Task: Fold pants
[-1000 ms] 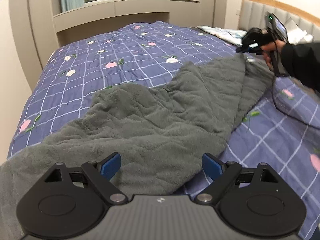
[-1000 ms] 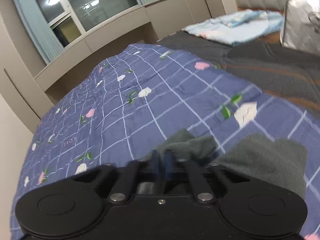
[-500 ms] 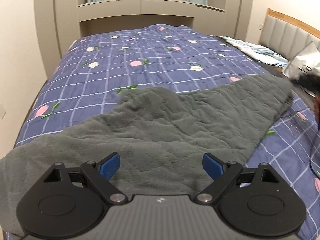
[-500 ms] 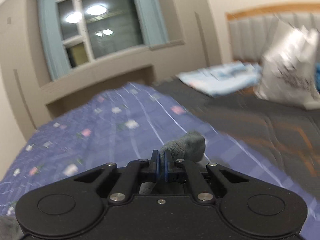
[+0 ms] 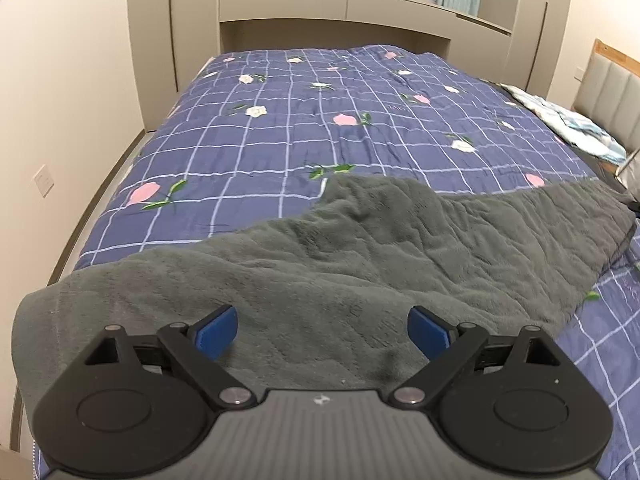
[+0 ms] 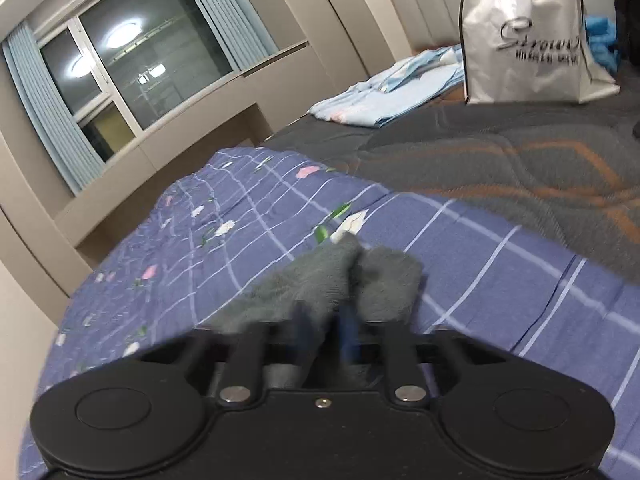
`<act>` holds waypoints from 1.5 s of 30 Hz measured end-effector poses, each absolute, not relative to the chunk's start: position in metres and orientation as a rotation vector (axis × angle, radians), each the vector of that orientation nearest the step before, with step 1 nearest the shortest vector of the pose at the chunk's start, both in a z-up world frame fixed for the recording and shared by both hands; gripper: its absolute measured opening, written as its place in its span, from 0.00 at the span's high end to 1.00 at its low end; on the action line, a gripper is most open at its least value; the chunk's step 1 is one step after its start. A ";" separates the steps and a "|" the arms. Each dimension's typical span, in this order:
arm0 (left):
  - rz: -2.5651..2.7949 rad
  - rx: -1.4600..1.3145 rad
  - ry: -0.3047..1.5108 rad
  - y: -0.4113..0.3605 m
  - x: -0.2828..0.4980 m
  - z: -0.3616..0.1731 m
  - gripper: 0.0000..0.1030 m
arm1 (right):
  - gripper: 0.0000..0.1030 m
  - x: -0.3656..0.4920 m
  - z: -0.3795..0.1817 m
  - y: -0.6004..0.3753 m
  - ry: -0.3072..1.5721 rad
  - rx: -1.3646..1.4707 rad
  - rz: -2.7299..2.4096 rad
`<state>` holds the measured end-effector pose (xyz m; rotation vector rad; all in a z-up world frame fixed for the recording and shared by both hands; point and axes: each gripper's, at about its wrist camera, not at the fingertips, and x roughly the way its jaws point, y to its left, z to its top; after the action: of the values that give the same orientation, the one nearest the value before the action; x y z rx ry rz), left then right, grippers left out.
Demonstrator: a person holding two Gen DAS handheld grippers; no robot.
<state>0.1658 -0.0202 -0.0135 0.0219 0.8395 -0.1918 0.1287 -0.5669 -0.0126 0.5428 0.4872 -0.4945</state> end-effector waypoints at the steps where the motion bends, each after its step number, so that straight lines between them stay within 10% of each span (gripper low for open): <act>1: -0.189 0.017 0.836 -0.019 0.166 -0.012 0.07 | 0.92 0.127 -0.008 -0.563 0.479 0.514 -0.502; 9: -0.150 0.036 0.830 -0.008 0.178 -0.012 0.06 | 0.91 0.110 -0.021 -0.560 0.532 0.469 -0.592; 19: -0.179 0.130 0.795 -0.018 0.206 -0.012 0.04 | 0.21 0.127 0.009 -0.469 0.529 0.208 -0.422; 29: -0.052 0.088 0.843 0.026 0.205 -0.023 0.03 | 0.20 0.225 -0.009 -0.272 0.683 0.017 0.480; 32: -0.022 0.050 0.859 0.048 0.201 -0.025 0.03 | 0.26 0.251 -0.022 -0.219 0.747 -0.074 0.620; 37: -0.031 -0.026 0.856 0.072 0.195 -0.018 0.02 | 0.78 0.271 -0.031 -0.188 0.800 -0.216 0.640; 45: 0.014 -0.143 0.773 0.097 0.201 0.009 0.01 | 1.00 0.281 -0.019 -0.176 0.690 -0.261 0.521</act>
<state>0.2008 0.0965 0.0093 -0.1430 0.7731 0.0145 0.2813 -0.1759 -0.0189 -0.2613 0.6903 0.5214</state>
